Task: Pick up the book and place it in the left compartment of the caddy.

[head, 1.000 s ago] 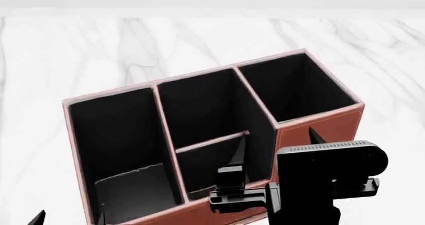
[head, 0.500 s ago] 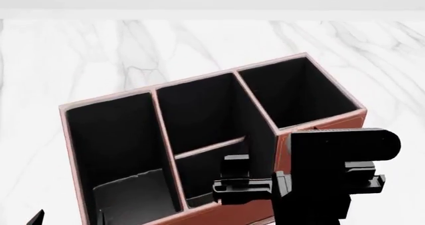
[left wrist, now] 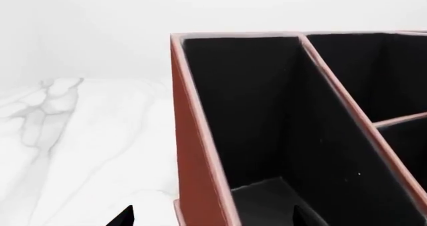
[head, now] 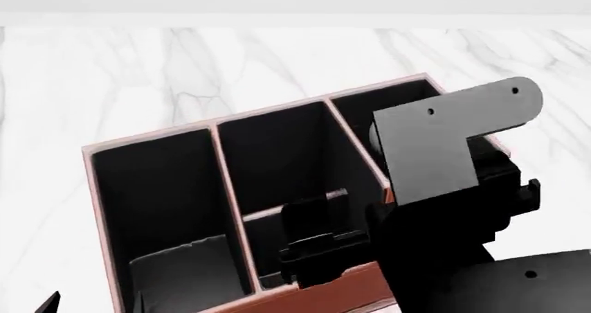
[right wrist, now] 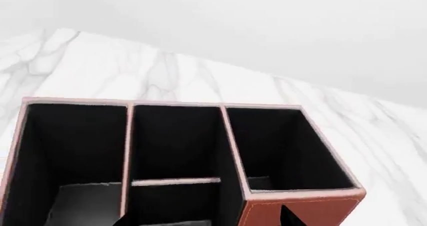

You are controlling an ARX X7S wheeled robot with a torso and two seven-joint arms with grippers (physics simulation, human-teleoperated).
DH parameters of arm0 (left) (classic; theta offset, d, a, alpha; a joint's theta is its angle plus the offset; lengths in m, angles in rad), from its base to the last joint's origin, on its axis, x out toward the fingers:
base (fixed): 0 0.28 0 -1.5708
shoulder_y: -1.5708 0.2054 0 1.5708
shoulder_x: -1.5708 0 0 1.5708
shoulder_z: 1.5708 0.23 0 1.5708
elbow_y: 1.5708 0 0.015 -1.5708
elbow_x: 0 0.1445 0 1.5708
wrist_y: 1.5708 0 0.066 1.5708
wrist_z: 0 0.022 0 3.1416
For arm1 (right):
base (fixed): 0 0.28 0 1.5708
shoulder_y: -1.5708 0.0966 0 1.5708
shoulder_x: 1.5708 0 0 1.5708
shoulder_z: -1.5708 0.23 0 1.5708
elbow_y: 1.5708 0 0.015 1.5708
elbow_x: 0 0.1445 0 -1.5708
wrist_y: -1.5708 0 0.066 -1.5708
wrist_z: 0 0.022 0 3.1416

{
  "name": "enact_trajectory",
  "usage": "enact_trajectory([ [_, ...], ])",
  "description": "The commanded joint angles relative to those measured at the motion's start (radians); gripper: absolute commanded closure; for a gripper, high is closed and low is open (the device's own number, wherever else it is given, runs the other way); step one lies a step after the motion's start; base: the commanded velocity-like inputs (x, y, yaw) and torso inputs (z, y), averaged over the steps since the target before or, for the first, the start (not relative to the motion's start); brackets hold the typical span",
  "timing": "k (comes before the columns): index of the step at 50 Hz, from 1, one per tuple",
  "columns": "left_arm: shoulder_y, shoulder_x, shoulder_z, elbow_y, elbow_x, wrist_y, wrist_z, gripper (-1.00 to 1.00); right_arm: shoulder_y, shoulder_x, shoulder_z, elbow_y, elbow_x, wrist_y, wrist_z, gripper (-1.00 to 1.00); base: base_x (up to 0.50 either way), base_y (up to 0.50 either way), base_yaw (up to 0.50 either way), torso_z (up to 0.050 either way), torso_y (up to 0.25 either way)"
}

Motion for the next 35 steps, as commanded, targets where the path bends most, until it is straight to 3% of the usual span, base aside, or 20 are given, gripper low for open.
enact_trajectory([
  [1,-0.004,-0.004,0.005,-0.007,-0.007,0.001,-0.008,-1.0,0.205,0.126,-0.196,0.136,0.377,0.018,0.112,-1.0,0.0,0.0,0.0,0.0,0.0],
  [2,-0.004,-0.005,0.006,-0.006,-0.007,0.001,-0.008,-1.0,0.241,0.152,-0.257,0.152,0.426,0.02,0.118,-1.0,0.0,0.0,0.0,0.0,0.0],
  [5,-0.004,-0.006,0.008,-0.009,-0.007,0.004,-0.01,-1.0,0.265,0.151,-0.257,0.154,0.526,0.029,0.035,-1.0,0.0,0.0,0.0,0.0,0.0],
  [8,-0.006,-0.007,0.01,-0.012,-0.007,0.004,-0.012,-1.0,0.312,0.169,-0.32,0.192,0.528,0.072,0.025,-1.0,0.0,0.0,0.0,0.0,0.0],
  [11,-0.006,-0.008,0.011,-0.012,-0.009,0.006,-0.013,-1.0,0.34,0.178,-0.283,0.159,0.381,0.115,-0.13,-1.0,0.0,0.0,0.0,0.0,0.0],
  [14,-0.01,-0.009,0.013,-0.017,-0.009,0.006,-0.015,-1.0,0.439,0.255,-0.452,0.111,0.234,0.116,-0.36,-1.0,0.0,0.0,0.0,0.0,0.0],
  [17,-0.016,-0.009,0.015,-0.03,-0.009,0.009,-0.017,-1.0,0.498,0.288,-0.52,0.057,0.102,0.116,-0.556,-1.0,0.0,0.0,0.0,0.0,0.0],
  [21,-0.014,-0.01,0.017,-0.024,-0.009,0.007,-0.019,-1.0,0.595,0.336,-0.679,0.058,0.088,0.113,-0.707,-1.0,0.0,0.0,0.0,0.0,0.0],
  [35,-0.014,-0.016,0.026,-0.026,-0.013,0.011,-0.026,-1.0,0.792,0.417,-1.03,0.039,0.016,0.109,-0.842,-1.0,0.0,0.0,0.0,0.0,0.0],
])
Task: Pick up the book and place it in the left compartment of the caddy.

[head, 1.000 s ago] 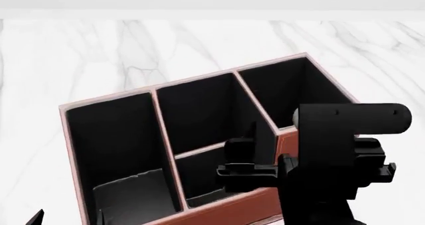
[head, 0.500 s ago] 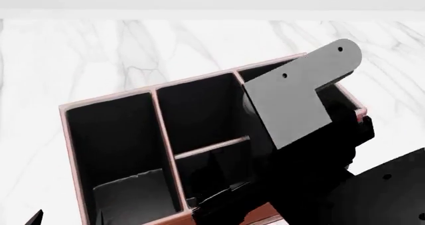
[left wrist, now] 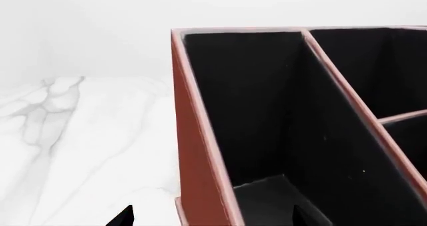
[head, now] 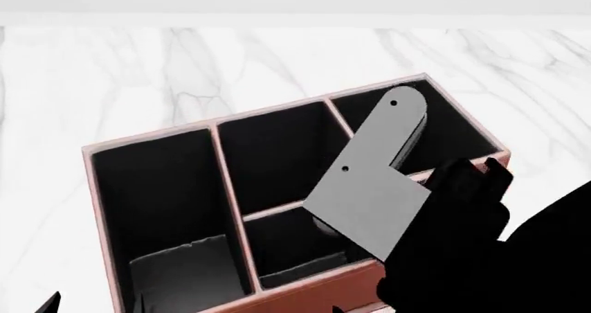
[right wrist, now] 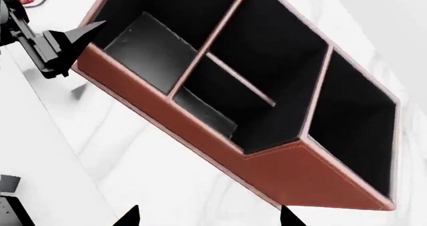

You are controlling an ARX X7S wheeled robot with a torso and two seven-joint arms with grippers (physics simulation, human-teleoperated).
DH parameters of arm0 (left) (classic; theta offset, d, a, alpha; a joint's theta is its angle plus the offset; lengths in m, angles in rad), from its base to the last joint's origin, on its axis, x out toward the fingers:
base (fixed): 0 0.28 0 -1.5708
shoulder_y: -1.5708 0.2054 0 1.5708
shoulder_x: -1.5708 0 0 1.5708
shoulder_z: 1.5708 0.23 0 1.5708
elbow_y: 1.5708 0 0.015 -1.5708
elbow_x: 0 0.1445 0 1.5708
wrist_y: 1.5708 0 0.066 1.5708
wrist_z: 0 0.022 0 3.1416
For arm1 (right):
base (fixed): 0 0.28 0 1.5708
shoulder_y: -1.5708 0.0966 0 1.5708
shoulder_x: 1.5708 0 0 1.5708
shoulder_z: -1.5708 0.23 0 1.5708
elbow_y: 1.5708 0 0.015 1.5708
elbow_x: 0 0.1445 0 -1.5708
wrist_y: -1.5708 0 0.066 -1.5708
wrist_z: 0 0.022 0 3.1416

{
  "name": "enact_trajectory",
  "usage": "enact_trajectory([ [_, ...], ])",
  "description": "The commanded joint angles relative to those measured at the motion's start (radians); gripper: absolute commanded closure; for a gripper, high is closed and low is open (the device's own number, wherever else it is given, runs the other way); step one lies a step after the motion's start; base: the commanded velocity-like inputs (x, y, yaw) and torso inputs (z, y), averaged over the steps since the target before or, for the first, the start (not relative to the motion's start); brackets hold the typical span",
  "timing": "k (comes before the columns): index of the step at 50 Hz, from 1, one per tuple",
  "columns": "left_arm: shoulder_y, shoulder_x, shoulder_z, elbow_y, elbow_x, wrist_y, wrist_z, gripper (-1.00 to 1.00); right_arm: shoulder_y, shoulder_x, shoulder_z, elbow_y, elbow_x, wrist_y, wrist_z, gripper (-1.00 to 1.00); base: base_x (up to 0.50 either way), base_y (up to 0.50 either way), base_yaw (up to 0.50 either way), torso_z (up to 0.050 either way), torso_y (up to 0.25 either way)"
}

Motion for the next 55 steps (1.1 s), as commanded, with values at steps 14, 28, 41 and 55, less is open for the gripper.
enact_trajectory([
  [14,-0.001,-0.008,0.013,-0.005,-0.007,0.007,-0.015,-1.0,0.21,0.096,-0.485,-0.021,0.08,-0.028,-0.049,-1.0,0.0,0.0,0.0,0.0,0.0],
  [28,-0.003,-0.013,0.02,-0.008,-0.011,0.009,-0.021,-1.0,0.246,0.106,-0.543,-0.012,0.03,-0.018,-0.041,-1.0,0.0,0.0,0.0,0.0,0.0],
  [41,-0.002,-0.018,0.029,-0.008,-0.013,0.011,-0.027,-1.0,0.276,0.108,-0.588,-0.004,-0.026,-0.031,-0.046,-1.0,0.0,0.0,0.0,0.0,0.0],
  [55,-0.001,-0.023,0.036,-0.008,-0.017,0.014,-0.032,-1.0,0.236,0.106,-0.597,-0.002,-0.131,-0.068,-0.121,-1.0,0.0,0.0,0.0,0.0,0.0],
])
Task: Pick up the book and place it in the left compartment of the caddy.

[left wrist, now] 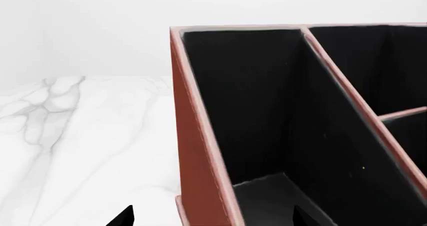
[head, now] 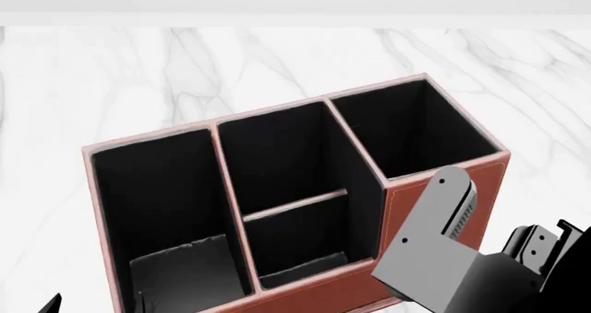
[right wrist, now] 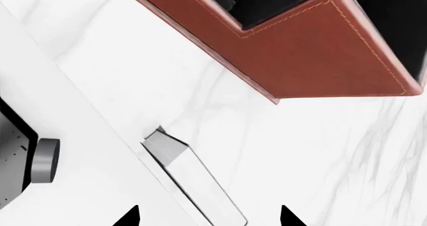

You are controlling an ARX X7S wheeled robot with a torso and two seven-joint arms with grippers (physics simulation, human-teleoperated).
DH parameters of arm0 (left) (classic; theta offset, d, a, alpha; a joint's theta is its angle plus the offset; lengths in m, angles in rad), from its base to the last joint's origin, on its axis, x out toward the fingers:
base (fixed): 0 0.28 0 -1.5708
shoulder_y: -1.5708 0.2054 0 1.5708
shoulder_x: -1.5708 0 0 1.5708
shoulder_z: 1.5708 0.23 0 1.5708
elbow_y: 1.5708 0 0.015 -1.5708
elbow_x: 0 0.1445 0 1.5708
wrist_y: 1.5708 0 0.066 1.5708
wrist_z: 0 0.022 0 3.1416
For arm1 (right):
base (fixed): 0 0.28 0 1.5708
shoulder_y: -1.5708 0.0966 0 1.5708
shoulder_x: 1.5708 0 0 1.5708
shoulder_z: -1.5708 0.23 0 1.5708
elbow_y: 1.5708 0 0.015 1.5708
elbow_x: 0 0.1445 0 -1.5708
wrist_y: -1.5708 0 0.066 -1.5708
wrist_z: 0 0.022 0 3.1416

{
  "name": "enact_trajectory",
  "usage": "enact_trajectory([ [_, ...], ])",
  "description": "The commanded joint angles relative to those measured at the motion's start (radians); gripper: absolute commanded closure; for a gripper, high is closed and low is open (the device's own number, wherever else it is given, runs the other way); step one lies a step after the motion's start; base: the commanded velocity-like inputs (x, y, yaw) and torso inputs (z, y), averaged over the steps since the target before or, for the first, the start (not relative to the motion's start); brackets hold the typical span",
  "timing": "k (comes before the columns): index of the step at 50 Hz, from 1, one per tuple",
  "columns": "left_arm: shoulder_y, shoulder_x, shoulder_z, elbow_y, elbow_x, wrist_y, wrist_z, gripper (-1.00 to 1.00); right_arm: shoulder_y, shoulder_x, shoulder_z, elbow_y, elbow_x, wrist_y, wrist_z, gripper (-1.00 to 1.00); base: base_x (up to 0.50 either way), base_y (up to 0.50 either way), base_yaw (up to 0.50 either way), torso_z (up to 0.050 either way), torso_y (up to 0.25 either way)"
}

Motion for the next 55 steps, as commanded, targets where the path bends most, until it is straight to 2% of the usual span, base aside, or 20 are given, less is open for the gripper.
enact_trajectory([
  [1,0.0,-0.004,0.006,0.0,-0.004,0.001,-0.005,-1.0,-0.024,0.002,-0.016,0.006,-0.082,-0.026,-0.053,-1.0,0.0,0.0,0.0,0.0,0.0],
  [25,-0.005,-0.011,0.016,-0.004,-0.011,0.004,-0.015,-1.0,-0.207,0.021,-0.075,0.06,-0.376,-0.159,-0.249,-1.0,0.0,0.0,0.0,0.0,0.0],
  [45,-0.008,-0.017,0.025,-0.009,-0.017,0.01,-0.02,-1.0,-0.3,0.011,-0.117,0.12,-0.482,-0.254,-0.317,-1.0,0.0,0.0,0.0,0.0,0.0],
  [55,-0.007,-0.021,0.03,-0.003,-0.023,0.009,-0.021,-1.0,-0.328,-0.001,-0.139,0.115,-0.475,-0.256,-0.355,-1.0,0.0,0.0,0.0,0.0,0.0],
])
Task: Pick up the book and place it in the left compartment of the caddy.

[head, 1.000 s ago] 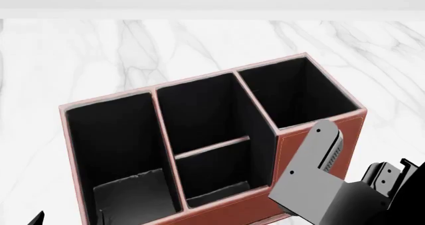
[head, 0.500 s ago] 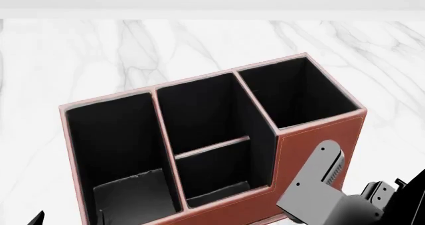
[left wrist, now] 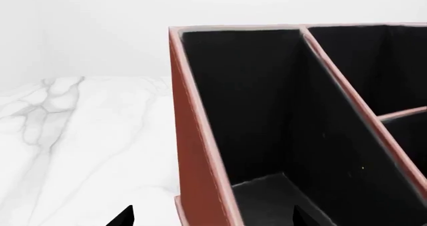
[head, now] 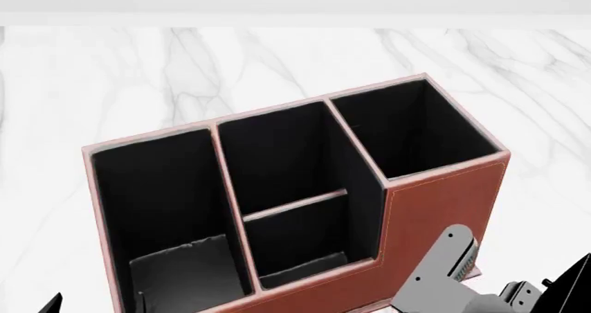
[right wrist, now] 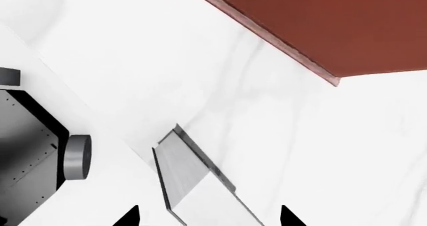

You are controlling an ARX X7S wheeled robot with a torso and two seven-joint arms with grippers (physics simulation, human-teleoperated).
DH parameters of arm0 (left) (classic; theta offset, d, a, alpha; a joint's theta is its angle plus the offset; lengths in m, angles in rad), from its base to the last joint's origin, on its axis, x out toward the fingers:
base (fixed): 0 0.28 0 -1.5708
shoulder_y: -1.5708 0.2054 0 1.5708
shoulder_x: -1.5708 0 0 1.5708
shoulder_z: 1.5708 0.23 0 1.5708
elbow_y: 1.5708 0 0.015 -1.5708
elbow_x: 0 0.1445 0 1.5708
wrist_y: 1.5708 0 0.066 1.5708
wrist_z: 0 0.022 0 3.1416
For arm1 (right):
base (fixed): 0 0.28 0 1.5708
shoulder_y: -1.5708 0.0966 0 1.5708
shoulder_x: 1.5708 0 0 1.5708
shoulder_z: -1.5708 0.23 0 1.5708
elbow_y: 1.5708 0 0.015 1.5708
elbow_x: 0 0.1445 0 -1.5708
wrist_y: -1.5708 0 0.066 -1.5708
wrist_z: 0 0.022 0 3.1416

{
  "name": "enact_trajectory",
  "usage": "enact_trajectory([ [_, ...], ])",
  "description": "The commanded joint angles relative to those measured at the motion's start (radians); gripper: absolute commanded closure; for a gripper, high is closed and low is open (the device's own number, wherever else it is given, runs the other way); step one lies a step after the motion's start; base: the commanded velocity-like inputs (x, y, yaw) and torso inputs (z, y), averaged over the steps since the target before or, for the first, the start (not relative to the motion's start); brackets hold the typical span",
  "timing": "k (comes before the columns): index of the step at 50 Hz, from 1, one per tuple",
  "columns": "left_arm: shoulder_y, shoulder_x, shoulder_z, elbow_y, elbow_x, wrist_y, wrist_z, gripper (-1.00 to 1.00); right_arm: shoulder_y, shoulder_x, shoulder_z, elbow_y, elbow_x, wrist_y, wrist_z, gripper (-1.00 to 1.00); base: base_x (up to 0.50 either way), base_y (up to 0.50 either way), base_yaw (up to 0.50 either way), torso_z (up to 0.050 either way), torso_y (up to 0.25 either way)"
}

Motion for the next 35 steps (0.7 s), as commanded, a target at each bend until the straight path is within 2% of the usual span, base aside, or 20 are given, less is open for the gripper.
enact_trajectory([
  [1,0.001,-0.004,0.005,0.005,-0.006,0.0,-0.002,-1.0,-0.034,-0.012,-0.024,0.016,-0.02,-0.016,-0.044,-1.0,0.0,0.0,0.0,0.0,0.0],
  [10,0.001,-0.008,0.006,0.007,-0.014,0.002,-0.003,-1.0,-0.051,-0.01,-0.037,0.054,-0.067,-0.043,-0.051,-1.0,0.0,0.0,0.0,0.0,0.0],
  [11,0.001,-0.008,0.007,0.007,-0.014,0.003,-0.003,-1.0,-0.051,-0.01,-0.039,0.052,-0.078,-0.047,-0.049,1.0,0.0,0.0,0.0,0.0,0.0],
  [29,0.004,-0.015,0.015,0.017,-0.026,0.0,-0.004,-1.0,-0.071,-0.022,-0.06,0.019,-0.119,-0.08,-0.08,1.0,0.0,0.0,0.0,0.0,0.0],
  [35,0.005,-0.017,0.017,0.018,-0.028,0.001,-0.007,-1.0,-0.116,0.002,0.053,0.076,-0.069,-0.265,0.01,1.0,0.0,0.0,0.0,0.0,0.0],
])
